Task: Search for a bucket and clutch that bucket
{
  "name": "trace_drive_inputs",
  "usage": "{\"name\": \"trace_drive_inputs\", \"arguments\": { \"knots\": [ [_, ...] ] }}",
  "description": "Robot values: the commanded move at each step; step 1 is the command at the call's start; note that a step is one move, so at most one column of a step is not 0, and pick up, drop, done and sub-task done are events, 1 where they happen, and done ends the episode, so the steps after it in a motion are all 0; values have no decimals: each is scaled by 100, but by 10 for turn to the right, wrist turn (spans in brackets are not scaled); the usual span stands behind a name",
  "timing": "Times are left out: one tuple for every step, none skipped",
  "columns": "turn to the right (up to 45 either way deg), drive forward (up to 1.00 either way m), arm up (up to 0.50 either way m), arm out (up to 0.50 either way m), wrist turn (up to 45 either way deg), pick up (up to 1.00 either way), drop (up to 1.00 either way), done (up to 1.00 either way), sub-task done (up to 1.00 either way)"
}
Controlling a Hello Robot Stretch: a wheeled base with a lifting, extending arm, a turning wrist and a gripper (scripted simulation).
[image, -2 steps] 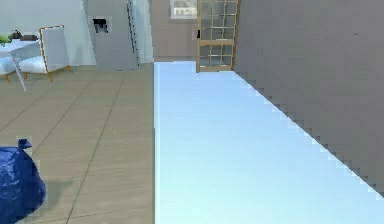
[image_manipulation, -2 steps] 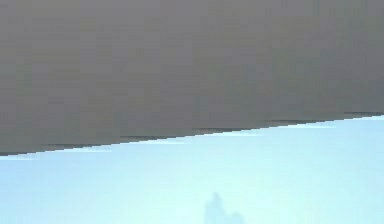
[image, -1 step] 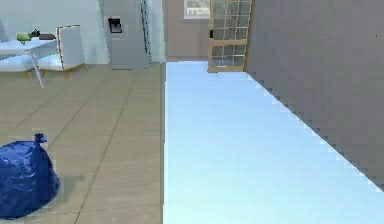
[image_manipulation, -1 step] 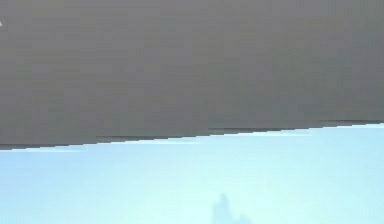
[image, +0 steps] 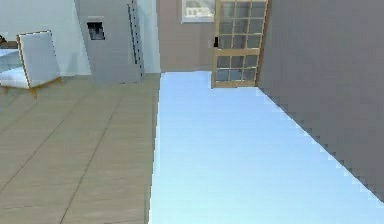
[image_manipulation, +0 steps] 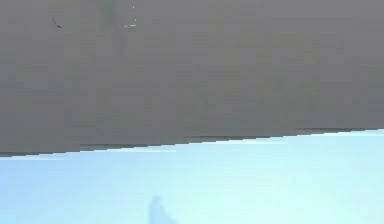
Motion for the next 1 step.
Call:
{"name": "trace_drive_inputs", "arguments": {
  "knots": [
    [0,100,0,0,0,0,0,0,0]
  ]
}}
